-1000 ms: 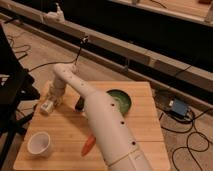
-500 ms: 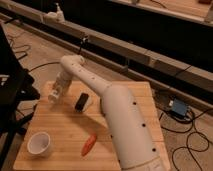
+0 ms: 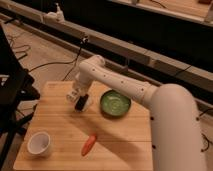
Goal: Place the bottle in the ceramic bowl
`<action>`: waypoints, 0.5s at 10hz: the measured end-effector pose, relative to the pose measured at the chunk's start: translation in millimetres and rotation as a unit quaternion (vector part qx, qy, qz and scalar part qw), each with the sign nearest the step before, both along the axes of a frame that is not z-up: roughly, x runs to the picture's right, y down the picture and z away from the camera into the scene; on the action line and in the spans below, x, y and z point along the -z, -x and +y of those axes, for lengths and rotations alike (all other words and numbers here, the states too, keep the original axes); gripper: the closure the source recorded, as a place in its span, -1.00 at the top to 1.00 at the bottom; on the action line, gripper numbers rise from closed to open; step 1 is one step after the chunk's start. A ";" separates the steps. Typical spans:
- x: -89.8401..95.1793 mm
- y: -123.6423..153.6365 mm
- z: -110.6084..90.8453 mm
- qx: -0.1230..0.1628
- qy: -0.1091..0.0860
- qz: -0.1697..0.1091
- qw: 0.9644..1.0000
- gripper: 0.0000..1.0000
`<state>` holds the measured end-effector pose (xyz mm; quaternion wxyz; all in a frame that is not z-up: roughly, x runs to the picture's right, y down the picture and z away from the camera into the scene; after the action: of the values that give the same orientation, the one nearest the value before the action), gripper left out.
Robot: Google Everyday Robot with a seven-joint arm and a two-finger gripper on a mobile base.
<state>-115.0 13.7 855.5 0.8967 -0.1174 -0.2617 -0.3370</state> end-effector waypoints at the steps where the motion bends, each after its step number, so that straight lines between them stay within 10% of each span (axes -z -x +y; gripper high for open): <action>1: 11.5 -25.7 12.4 -0.020 0.006 0.025 0.999 -1.00; 5: 43.3 -100.2 30.4 -0.067 0.027 0.105 0.992 -1.00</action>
<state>-14.8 44.1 812.3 0.9362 -0.1585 -0.1823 -0.2553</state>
